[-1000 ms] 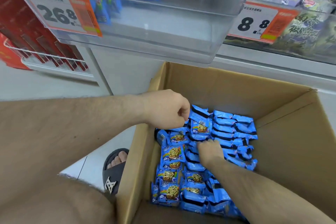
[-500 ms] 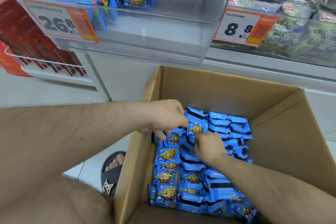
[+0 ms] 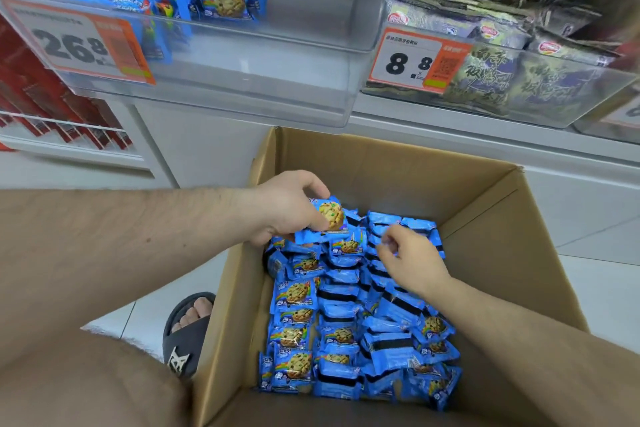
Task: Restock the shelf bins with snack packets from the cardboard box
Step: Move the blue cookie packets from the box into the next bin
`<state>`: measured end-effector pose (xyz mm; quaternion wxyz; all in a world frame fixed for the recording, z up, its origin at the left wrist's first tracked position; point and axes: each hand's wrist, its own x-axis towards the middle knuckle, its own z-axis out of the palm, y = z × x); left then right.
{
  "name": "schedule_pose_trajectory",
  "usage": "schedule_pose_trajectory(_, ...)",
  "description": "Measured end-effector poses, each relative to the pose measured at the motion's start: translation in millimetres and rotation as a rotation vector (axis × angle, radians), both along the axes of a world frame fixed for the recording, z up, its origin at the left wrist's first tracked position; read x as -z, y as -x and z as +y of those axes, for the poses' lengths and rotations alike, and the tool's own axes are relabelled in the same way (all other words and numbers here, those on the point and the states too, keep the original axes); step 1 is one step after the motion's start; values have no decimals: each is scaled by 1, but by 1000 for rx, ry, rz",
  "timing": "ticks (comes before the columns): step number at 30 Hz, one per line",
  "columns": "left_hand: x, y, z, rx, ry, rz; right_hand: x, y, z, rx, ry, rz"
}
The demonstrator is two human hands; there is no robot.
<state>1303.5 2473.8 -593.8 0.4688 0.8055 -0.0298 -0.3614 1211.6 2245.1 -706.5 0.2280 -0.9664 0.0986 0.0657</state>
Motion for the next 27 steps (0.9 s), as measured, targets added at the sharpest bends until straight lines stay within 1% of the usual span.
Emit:
schedule_pose_trajectory(1, 1, 1, 1, 45, -14, -39, 13, 4, -13, 69, 63, 261)
schedule_pose_trajectory(2, 3, 2, 3, 82, -16, -70, 22, 9, -23, 79, 144, 482)
schedule_pose_trajectory(3, 4, 2, 4, 120, -15, -104, 31, 14, -29, 68, 224, 651)
schedule_pose_trajectory(4, 5, 2, 5, 159, -17, -136, 38, 19, -32, 60, 287, 757)
schedule_pose_trajectory(5, 6, 0, 7, 194, -17, -154, 45, 23, -33, 62, 312, 800)
schedule_pose_trajectory(6, 7, -2, 8, 218, -9, -151, 52, 27, -33, 75, 313, 803)
schedule_pose_trajectory(10, 8, -7, 15, 255, 51, -107, 69, 31, -32, 102, 278, 732)
schedule_pose_trajectory(13, 7, -9, 16, 273, 63, -126, 58, 26, -30, -22, 308, 706)
schedule_pose_trajectory(15, 5, -11, 15, 277, 73, -138, 43, 20, -30, -67, 230, 679)
schedule_pose_trajectory(16, 2, -11, 14, 278, 75, -152, 33, 17, -30, -65, 178, 628)
schedule_pose_trajectory(17, 0, -12, 14, 277, 74, -172, 24, 15, -29, -60, 144, 532)
schedule_pose_trajectory(18, -4, -13, 13, 272, 77, -191, 15, 14, -27, -65, 138, 358)
schedule_pose_trajectory(21, -12, -16, 14, 213, 107, -223, -14, 9, -15, -257, 251, -379)
schedule_pose_trajectory(22, -15, -17, 16, 187, 115, -223, -26, 7, -8, -294, 254, -583)
schedule_pose_trajectory(23, -17, -18, 18, 164, 117, -216, -39, 5, -1, -302, 242, -729)
schedule_pose_trajectory(25, -22, -18, 24, 128, 136, -175, -61, -1, 14, -278, 227, -890)
schedule_pose_trajectory(27, -27, -18, 29, 96, 181, -146, -81, -5, 28, -255, 203, -977)
